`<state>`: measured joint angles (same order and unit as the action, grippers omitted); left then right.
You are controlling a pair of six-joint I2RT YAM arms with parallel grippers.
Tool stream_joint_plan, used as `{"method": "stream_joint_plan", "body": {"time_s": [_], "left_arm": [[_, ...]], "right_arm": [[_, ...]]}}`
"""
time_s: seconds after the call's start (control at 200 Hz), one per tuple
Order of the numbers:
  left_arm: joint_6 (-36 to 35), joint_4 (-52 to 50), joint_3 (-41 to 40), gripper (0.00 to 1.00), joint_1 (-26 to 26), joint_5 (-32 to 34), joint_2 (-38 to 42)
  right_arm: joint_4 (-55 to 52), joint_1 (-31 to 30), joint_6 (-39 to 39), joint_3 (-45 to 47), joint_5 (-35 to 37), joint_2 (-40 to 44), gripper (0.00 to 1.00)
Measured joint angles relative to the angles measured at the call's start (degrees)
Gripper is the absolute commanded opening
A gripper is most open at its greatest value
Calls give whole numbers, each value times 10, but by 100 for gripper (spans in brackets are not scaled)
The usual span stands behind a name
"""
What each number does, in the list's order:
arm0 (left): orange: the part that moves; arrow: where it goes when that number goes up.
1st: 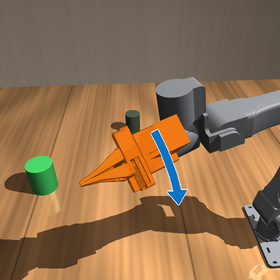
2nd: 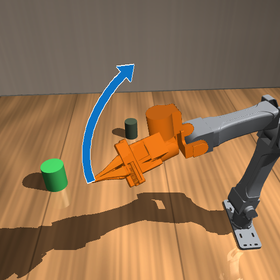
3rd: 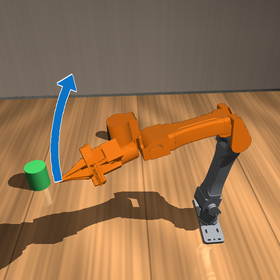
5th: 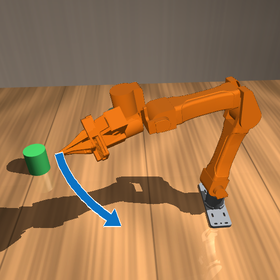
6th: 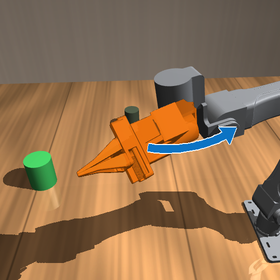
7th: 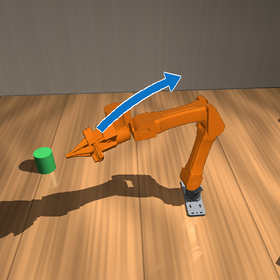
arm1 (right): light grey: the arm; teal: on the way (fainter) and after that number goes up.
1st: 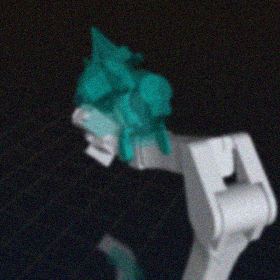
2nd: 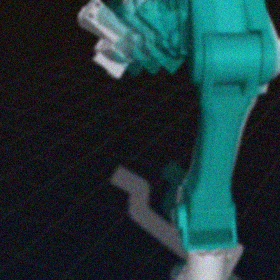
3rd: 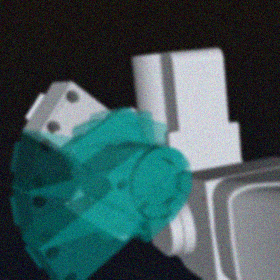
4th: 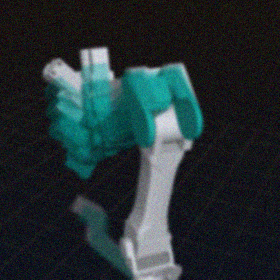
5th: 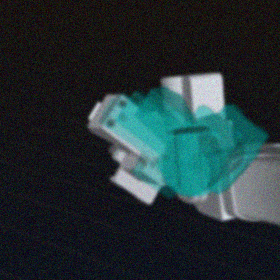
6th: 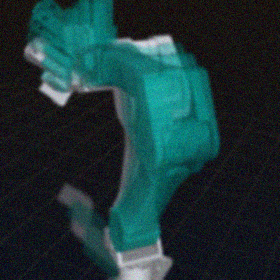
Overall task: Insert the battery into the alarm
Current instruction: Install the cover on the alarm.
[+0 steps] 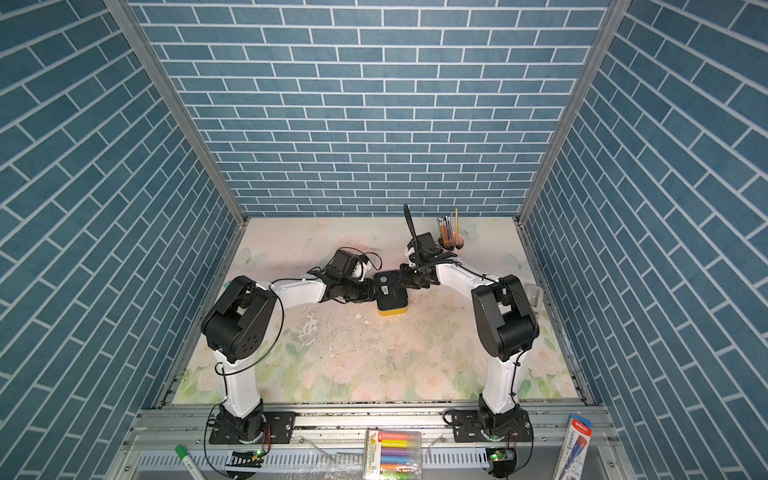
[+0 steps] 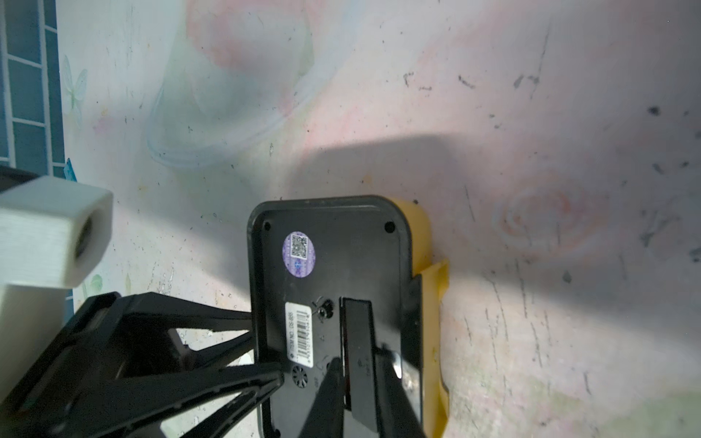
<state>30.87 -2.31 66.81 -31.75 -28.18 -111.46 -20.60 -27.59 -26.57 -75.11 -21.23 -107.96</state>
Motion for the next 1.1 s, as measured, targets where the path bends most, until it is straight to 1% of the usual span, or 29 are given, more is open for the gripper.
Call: {"method": "stream_joint_plan", "body": {"time_s": [0.125,0.16,0.25,0.355,0.475,0.725,0.905,1.095], "left_arm": [[-1,-1,0,40,0,-1,0],[-1,-2,0,41,0,-2,0],[-3,-5,0,42,0,-5,0],[-5,-7,0,42,2,-15,0],[-7,-11,0,42,6,-26,2],[-12,-22,-9,43,14,-31,28],[-11,-22,-10,43,15,-31,31],[-11,-21,-10,43,15,-30,31]], "right_arm": [[-38,0,22,-23,2,-3,29],[-56,0,31,-36,3,-7,33],[-97,0,61,-73,3,-20,35],[-150,0,93,-114,-2,-33,35],[-216,0,121,-163,-10,-57,29],[-313,0,143,-229,-7,-104,29],[-347,0,146,-258,-4,-118,28],[-358,0,151,-284,-5,-144,25]]}}
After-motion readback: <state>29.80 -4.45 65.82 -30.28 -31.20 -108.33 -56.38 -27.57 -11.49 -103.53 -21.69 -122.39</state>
